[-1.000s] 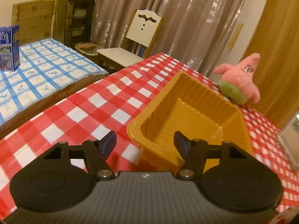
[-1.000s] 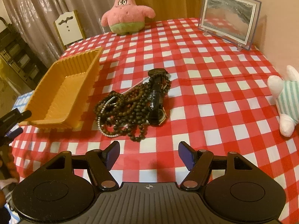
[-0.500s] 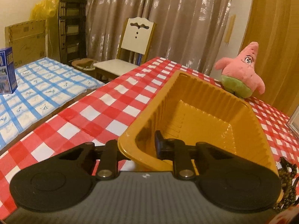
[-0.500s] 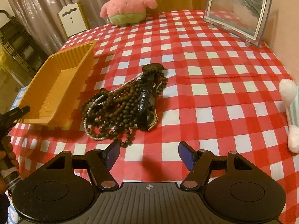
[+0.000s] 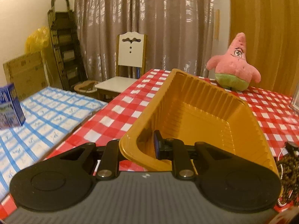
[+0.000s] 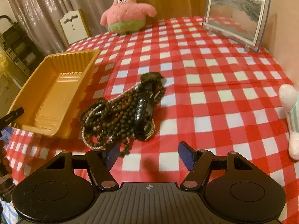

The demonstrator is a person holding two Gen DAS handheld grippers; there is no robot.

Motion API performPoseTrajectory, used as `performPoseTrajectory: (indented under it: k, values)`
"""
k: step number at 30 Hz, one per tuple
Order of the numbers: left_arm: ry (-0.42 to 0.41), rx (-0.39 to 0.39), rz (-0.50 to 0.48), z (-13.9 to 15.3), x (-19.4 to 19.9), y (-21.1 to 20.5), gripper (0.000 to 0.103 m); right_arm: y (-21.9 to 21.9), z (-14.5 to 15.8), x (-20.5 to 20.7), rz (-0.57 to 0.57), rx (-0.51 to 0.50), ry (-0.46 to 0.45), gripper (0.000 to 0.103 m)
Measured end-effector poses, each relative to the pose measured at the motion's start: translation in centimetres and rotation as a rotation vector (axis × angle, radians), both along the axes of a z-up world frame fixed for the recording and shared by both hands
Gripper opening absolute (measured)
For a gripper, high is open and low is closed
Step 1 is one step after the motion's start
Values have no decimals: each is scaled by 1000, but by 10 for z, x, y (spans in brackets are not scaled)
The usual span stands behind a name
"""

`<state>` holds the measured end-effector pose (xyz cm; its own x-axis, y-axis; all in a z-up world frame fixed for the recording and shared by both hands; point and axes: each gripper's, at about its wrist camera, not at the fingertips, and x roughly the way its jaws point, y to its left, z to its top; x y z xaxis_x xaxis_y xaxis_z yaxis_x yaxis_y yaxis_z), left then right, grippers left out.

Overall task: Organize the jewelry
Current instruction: 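Grasp a black bracelet from the jewelry pile with the right tool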

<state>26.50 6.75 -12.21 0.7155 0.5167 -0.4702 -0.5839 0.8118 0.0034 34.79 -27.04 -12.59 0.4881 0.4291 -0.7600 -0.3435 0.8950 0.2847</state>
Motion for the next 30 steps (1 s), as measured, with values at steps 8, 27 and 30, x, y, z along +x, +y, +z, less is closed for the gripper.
performPoseTrajectory:
  k: [8,27,30]
  values:
    - [19,59,-47,6,0,-7,17,0,-5,7,-35,14,-57,66]
    - [66,75,-57,7,11,1,17,40,-19,38,36,-36,-113,14]
    - [69,73,-57,7,11,1,18,38,-12,37,29,-36,-127,13]
